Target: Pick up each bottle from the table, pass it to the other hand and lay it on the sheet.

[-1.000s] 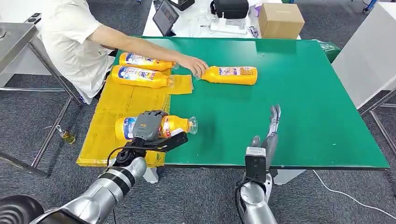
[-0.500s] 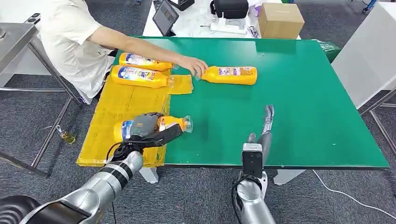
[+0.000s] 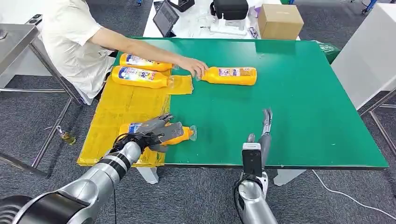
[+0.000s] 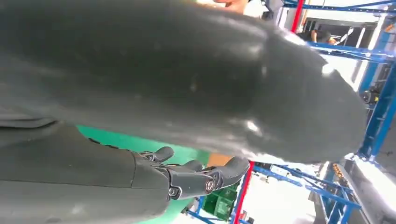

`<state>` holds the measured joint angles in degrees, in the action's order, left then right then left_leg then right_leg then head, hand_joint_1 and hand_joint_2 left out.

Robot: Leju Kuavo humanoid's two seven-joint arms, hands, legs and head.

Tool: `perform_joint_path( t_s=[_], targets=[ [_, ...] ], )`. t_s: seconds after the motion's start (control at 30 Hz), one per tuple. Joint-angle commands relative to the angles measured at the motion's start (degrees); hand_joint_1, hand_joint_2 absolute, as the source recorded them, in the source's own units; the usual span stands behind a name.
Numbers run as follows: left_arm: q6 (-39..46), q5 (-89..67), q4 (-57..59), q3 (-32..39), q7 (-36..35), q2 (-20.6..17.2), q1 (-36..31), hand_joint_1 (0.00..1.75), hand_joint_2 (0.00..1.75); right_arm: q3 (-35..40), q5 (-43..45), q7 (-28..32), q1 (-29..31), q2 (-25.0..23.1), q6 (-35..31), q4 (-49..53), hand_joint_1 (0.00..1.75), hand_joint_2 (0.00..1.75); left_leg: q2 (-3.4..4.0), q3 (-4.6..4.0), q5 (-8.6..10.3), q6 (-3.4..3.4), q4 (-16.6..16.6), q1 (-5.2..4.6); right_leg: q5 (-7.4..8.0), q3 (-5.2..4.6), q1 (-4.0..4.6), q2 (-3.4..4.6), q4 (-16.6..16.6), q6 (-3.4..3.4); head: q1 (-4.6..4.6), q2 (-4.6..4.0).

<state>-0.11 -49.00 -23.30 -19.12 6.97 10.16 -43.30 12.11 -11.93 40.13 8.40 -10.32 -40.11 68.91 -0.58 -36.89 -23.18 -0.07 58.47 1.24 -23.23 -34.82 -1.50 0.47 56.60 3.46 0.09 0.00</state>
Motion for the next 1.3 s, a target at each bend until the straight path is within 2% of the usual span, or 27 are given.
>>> perform_joint_path(
  t_s=[0.03, 0.6, 0.63, 0.67, 0.7, 0.8, 0.9, 0.97, 1.13, 1.23, 1.3],
  targets=[
    [-0.85, 0.01, 4.75, -0.21, -0.21, -0.53, -0.19, 0.0, 1.75, -0.05, 0.25, -0.13, 2.11, 1.15, 0.11, -3.89, 0.0, 0.0, 0.14, 0.22, -0.06, 0.07, -0.07, -0.02, -0.02, 0.19, 0.01, 0.08, -0.08, -0.1, -0.02, 0.0],
    [-2.26, 1.53, 4.61, -0.86, -0.01, -0.31, 0.0, 0.02, 1.75, -0.55, -1.0, -0.13, 2.59, 1.15, 0.11, -5.26, 0.0, 0.0, 0.12, 0.24, -0.06, 0.06, -0.07, -0.01, -0.02, 0.22, 0.02, 0.06, -0.08, -0.11, -0.02, 0.0],
    [12.08, 7.93, -3.54, 3.41, 14.46, 1.86, 4.14, 0.0, 1.75, -2.75, -3.59, -0.13, 1.54, 0.3, 0.11, -4.03, 0.0, 0.0, 0.18, 0.36, -0.1, 0.09, -0.1, 0.0, -0.04, 0.34, 0.05, 0.09, -0.13, -0.17, 0.0, 0.0],
    [21.2, 7.3, -7.62, 1.75, 20.12, 3.66, 5.44, 0.0, 1.75, -3.12, -3.94, -0.13, 0.66, 0.31, 0.11, -3.14, 0.0, 0.0, 0.13, 0.25, -0.06, 0.06, -0.07, -0.01, -0.02, 0.24, 0.02, 0.07, -0.08, -0.11, -0.02, 0.0],
    [22.74, 6.35, -15.09, -1.23, 17.64, 4.44, 8.36, 0.0, 1.75, -3.4, -4.06, -0.13, -0.03, 0.41, 0.11, -2.47, 0.0, 0.0, -0.04, 0.3, -0.07, 0.11, -0.11, -0.02, -0.08, 0.37, 0.03, -0.12, -0.14, -0.13, -0.02, 0.0],
    [20.38, 9.08, -30.42, -8.41, 14.65, 2.2, 14.9, 0.0, 1.75, -4.61, -4.92, -0.13, -0.88, 0.39, 0.11, -1.26, 0.0, 0.0, -0.15, 0.22, -0.08, 0.12, -0.04, -0.02, -0.14, 0.3, 0.03, -0.24, -0.08, -0.14, -0.09, 0.0],
    [19.54, 13.34, -35.78, -12.56, 16.56, 0.23, 17.47, 0.0, 1.75, -5.22, -5.33, -0.13, -1.12, 0.43, 0.11, -0.83, 0.0, 0.0, 0.03, 0.13, -0.08, 0.1, -0.05, -0.09, -0.09, 0.13, -0.06, -0.02, -0.05, -0.09, -0.02, 0.0],
    [18.84, 15.59, -38.05, -14.31, 17.54, -0.41, 18.06, 0.0, 1.75, -5.46, -5.55, -0.13, -1.2, 0.47, 0.11, -0.7, 0.0, 0.0, 0.17, 0.32, -0.23, 0.1, -0.06, -0.04, -0.15, 0.32, 0.02, 0.08, -0.09, -0.19, 0.0, 0.0],
    [14.6, 21.1, -43.63, -17.95, 17.91, -2.31, 18.57, 0.0, 1.75, -5.82, -5.64, -0.13, -1.33, 0.72, 0.11, -0.3, 0.0, 0.0, 0.02, 0.11, -0.17, 0.07, -0.01, -0.02, -0.14, 0.11, 0.04, -0.07, -0.02, -0.19, -0.02, 0.0],
    [13.92, 22.03, -44.06, -18.11, 17.89, -2.38, 18.62, 0.0, 1.75, -5.83, -5.61, -0.13, -1.34, 0.76, 0.11, -0.27, 0.0, 0.0, 0.09, -0.05, -0.11, 0.06, -0.01, -0.02, -0.05, -0.08, 0.02, 0.03, -0.03, -0.1, -0.02, 0.0],
    [12.86, 23.92, -44.97, -18.94, 18.03, -2.88, 18.63, 0.0, 1.75, -5.95, -5.85, -0.13, -1.26, 0.74, 0.11, -0.28, 0.0, 0.0, 0.11, 0.15, -0.17, 0.1, -0.02, -0.01, -0.11, 0.12, 0.05, 0.01, -0.06, -0.17, 0.0, 0.0]
  ],
)
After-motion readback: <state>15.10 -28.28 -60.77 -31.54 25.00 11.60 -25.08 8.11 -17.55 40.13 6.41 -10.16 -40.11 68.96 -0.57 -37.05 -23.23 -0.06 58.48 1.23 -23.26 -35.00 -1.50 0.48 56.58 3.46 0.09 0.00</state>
